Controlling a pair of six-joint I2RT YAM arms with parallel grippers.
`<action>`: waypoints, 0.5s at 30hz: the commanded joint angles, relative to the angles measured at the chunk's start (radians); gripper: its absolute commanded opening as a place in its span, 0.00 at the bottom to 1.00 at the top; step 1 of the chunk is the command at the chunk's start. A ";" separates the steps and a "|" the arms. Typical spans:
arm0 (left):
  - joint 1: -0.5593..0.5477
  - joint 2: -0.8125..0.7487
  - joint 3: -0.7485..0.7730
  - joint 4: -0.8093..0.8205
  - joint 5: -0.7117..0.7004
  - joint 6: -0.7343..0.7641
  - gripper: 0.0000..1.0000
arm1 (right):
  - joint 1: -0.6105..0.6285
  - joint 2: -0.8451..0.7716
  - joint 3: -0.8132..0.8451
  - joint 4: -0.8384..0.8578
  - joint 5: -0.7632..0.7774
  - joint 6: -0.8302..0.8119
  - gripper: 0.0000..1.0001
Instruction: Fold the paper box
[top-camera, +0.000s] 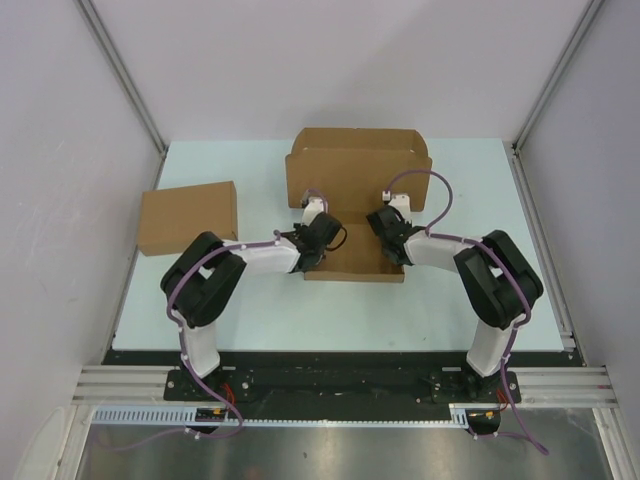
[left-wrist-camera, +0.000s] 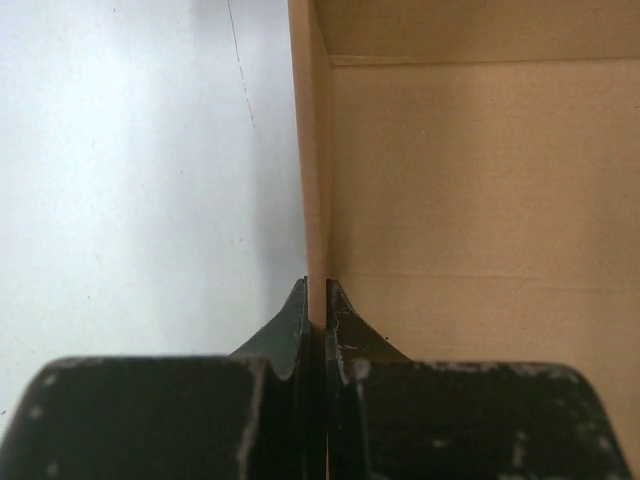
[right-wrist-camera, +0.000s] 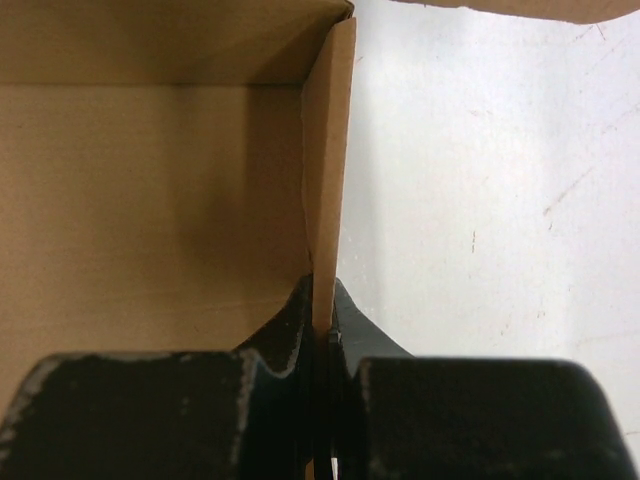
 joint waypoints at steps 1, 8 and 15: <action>-0.059 -0.003 0.018 -0.011 0.012 -0.029 0.11 | 0.034 -0.009 0.018 -0.048 -0.012 0.030 0.02; -0.049 -0.089 0.004 -0.028 -0.018 -0.019 0.71 | 0.020 -0.119 0.021 -0.078 -0.006 0.041 0.54; -0.048 -0.188 -0.007 -0.063 -0.037 -0.021 0.87 | 0.009 -0.213 0.024 -0.123 -0.010 0.048 0.66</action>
